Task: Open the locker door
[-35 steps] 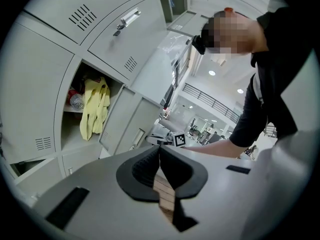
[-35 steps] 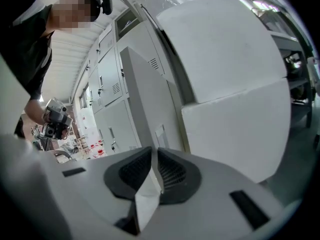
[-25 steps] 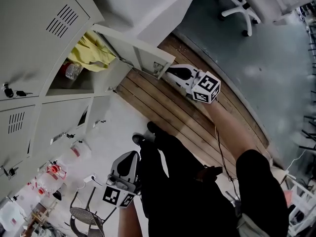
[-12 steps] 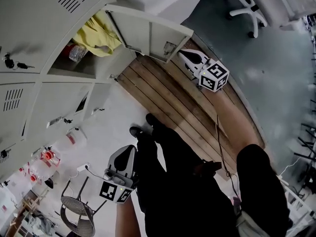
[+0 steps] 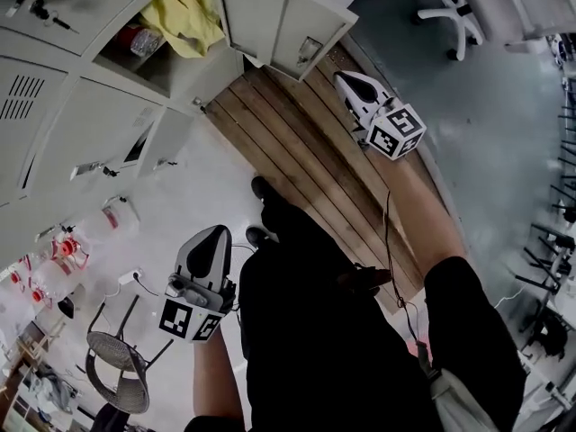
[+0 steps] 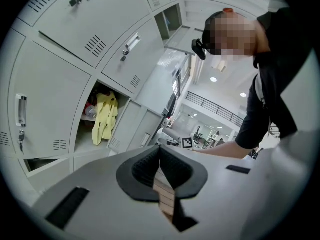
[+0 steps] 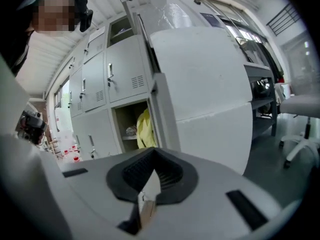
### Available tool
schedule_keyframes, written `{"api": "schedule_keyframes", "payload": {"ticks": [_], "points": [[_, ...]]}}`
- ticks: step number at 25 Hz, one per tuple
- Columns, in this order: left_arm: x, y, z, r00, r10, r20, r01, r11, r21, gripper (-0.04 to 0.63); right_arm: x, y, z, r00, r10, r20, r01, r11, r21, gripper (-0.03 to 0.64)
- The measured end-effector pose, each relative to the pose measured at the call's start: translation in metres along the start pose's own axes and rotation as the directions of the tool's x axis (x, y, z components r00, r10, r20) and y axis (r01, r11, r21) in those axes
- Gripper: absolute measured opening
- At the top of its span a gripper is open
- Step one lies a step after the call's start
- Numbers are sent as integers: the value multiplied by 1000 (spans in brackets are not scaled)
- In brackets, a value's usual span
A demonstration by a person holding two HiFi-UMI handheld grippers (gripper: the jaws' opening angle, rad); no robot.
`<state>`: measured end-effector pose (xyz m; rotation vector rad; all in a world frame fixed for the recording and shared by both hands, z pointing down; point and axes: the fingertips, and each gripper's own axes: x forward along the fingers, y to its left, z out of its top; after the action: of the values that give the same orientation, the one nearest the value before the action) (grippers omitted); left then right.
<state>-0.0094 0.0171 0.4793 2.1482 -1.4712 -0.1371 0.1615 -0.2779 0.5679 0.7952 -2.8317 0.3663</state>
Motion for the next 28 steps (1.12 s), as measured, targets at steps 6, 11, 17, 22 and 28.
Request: {"api": "schedule_keyframes", "payload": {"ticks": [6, 11, 17, 22, 28], "points": [[-60, -33, 30, 995, -30, 97, 26, 999, 38, 17, -59, 131, 57, 988, 141, 59, -139, 989, -46, 11], [-127, -70, 73, 978, -65, 197, 43, 992, 115, 17, -106, 246, 133, 950, 265, 163, -260, 964, -53, 11], [-193, -97, 123, 944, -109, 310, 47, 979, 201, 17, -150, 363, 216, 876, 396, 276, -372, 918, -139, 11], [-232, -117, 132, 938, -113, 328, 46, 978, 205, 17, -183, 431, 223, 824, 460, 330, -466, 882, -67, 11], [-255, -128, 146, 921, -83, 381, 1, 978, 211, 17, -186, 462, 216, 771, 572, 280, -577, 814, -72, 11]]}}
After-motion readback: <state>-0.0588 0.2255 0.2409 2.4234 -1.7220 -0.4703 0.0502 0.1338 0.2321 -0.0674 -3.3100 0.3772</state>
